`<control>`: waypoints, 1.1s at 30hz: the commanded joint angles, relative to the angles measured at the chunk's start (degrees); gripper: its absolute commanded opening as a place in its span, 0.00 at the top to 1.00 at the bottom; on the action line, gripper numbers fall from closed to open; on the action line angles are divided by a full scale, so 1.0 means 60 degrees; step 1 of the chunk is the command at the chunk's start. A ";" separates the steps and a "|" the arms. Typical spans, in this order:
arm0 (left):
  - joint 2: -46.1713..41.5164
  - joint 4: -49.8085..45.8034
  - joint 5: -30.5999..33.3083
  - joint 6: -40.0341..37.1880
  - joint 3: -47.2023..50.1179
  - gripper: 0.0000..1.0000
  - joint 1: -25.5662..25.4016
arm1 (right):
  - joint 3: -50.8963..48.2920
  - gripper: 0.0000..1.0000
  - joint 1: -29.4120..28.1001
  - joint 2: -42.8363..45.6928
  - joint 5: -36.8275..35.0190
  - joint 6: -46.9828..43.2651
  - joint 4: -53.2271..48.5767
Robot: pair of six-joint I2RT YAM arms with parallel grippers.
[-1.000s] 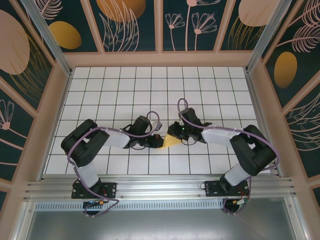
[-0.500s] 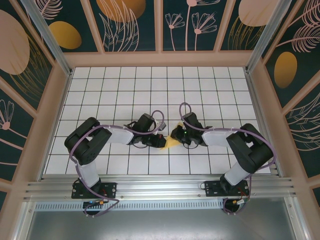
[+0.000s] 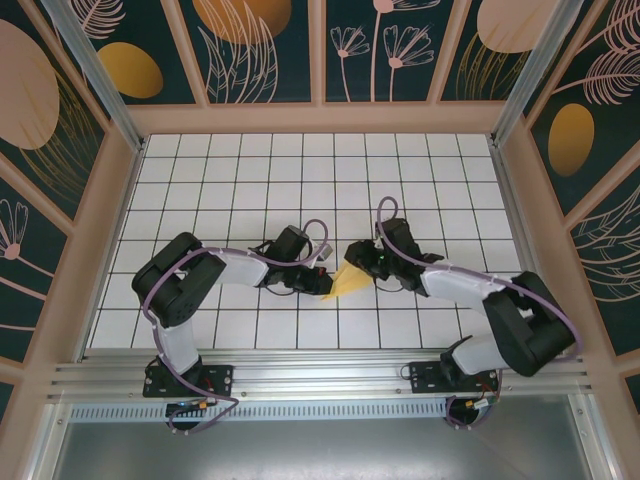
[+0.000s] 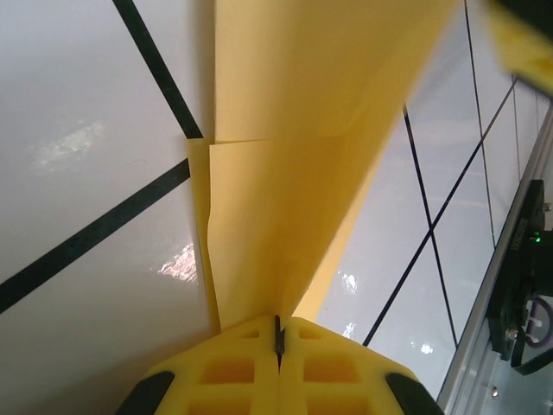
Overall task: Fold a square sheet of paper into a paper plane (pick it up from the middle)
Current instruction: Fourth fold the wing at the center of the table.
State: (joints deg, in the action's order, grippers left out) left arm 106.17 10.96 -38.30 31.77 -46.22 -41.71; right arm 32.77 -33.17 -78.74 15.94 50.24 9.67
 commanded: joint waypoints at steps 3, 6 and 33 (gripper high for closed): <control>0.0598 0.0136 -0.0654 0.0663 -0.0084 1.00 -0.0023 | -0.0333 0.64 0.0080 0.0201 0.0503 -0.0362 -0.0079; 0.0673 0.0446 -0.0844 0.0942 -0.0046 1.00 0.0038 | -0.0299 0.65 0.0014 -0.0080 0.0820 -0.0400 0.0185; 0.0052 -0.0865 -0.0387 -0.0304 -0.0295 0.79 0.0079 | 0.0155 0.73 0.0093 -0.2476 0.0717 -0.0338 0.1069</control>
State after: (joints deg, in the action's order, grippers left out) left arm 107.59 10.20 -42.52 32.93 -48.18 -41.10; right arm 34.35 -33.08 -92.58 20.91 48.36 14.28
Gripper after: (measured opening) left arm 0.206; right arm 0.274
